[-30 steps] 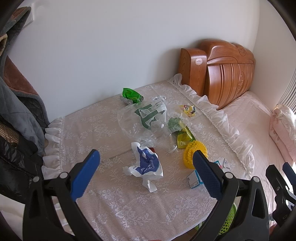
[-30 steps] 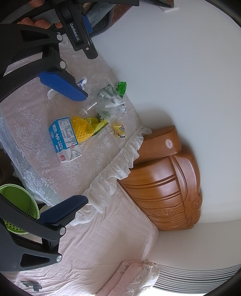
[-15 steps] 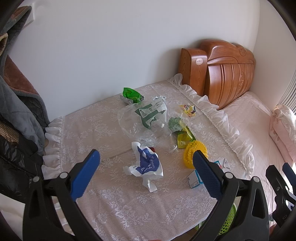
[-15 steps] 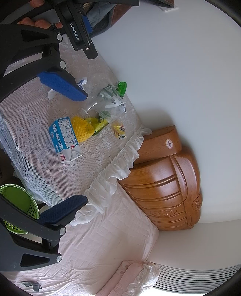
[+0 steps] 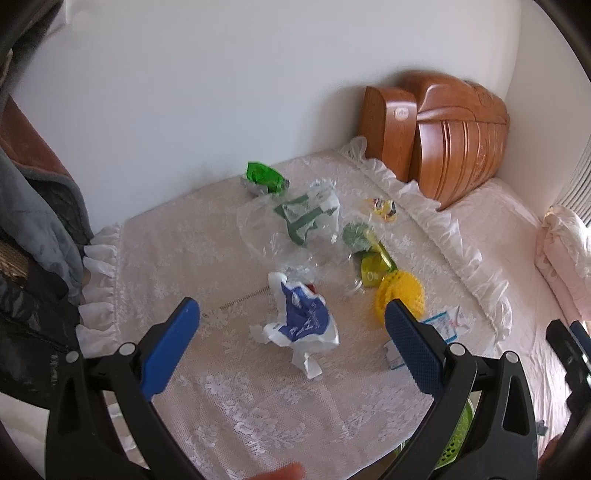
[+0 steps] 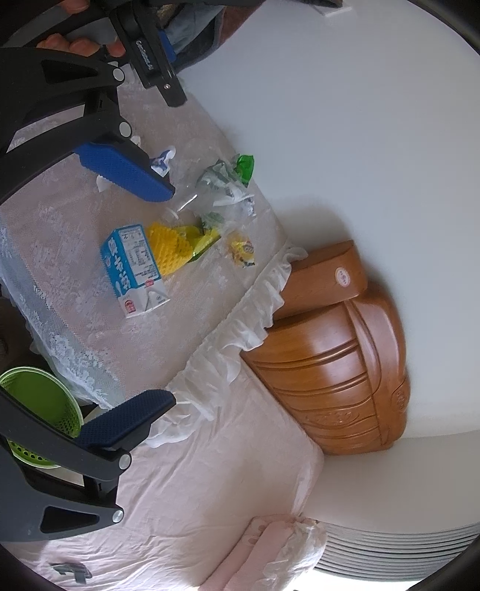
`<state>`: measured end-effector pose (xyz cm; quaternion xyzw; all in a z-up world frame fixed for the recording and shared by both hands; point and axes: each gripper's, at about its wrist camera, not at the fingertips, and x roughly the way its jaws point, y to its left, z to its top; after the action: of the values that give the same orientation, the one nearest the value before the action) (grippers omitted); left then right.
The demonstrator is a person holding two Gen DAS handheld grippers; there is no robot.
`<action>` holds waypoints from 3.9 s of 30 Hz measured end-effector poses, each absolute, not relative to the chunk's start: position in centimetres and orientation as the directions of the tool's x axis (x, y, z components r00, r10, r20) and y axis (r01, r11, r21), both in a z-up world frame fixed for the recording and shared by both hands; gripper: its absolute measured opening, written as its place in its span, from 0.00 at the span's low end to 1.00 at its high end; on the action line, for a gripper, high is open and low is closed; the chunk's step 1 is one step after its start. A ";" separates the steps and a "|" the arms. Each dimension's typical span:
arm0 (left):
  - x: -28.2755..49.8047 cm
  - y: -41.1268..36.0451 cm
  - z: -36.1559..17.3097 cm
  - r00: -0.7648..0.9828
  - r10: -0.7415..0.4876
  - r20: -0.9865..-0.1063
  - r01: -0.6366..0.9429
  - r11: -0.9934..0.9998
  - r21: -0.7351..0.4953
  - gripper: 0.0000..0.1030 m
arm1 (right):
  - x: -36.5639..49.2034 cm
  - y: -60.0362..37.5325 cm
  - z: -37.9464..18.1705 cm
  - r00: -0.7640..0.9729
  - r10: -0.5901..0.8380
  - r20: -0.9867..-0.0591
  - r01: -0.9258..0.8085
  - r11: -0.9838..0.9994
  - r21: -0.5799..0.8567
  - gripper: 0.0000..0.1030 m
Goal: Collect trash
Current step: 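Grasp the blue-white plastic bag with the left tool while the right tool grasps the milk carton, then carry the bag and carton to the green wastebasket and release both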
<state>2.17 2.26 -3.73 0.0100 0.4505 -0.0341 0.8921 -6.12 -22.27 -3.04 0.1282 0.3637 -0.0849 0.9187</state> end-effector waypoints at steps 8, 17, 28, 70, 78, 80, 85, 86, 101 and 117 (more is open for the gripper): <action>2.0 3.7 -9.2 0.509 -0.055 -0.859 0.113 0.994 0.003 0.93 | -6.5 -23.1 -7.3 0.648 -0.037 -0.761 0.317 0.922 0.225 0.98; 3.8 1.7 -13.6 0.455 -0.043 -0.889 0.187 0.981 0.048 0.93 | -6.4 -23.5 -10.7 0.570 -0.036 -0.821 0.413 0.876 0.249 0.98; 8.0 -0.1 -17.9 0.406 0.014 -0.914 0.225 0.967 0.115 0.76 | -5.1 -22.9 -11.8 0.521 -0.060 -0.851 0.453 0.864 0.217 0.98; 7.9 4.7 -14.2 0.473 -0.256 -0.843 0.392 0.918 -0.059 0.44 | 2.3 -18.7 -18.7 0.284 -0.019 -0.959 0.653 0.736 0.179 0.71; 7.3 4.0 -13.6 0.483 -0.270 -0.833 0.421 0.906 -0.050 0.44 | 1.2 -19.7 -18.4 0.337 0.004 -0.941 0.576 0.790 0.209 0.41; 7.0 3.5 -13.4 0.486 -0.276 -0.829 0.439 0.897 -0.042 0.44 | 0.8 -20.3 -18.2 0.381 0.044 -0.923 0.555 0.787 0.267 0.41; 5.0 0.8 -12.2 0.476 -0.311 -0.823 0.516 0.856 -0.025 0.44 | -2.2 -23.3 -16.7 0.475 0.117 -0.872 0.556 0.728 0.400 0.41; 4.4 0.0 -11.9 0.470 -0.328 -0.820 0.541 0.841 -0.026 0.44 | -3.5 -24.6 -16.1 0.492 0.107 -0.864 0.568 0.713 0.411 0.41; -10.9 -25.8 -16.2 0.123 -0.462 -0.879 0.901 0.423 -0.096 0.44 | -23.8 -44.1 -14.8 0.422 -0.154 -0.894 0.781 0.563 0.272 0.41; -16.8 -35.1 -24.7 0.044 -0.330 -0.943 0.863 0.488 -0.131 0.81 | -28.4 -48.4 -21.9 0.383 -0.025 -0.923 0.661 0.706 0.255 0.41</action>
<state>-16.75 -35.11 -24.73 0.2498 0.5337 -0.4397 0.6778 -28.36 -48.44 -21.90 0.3124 0.5089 -0.2223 0.7708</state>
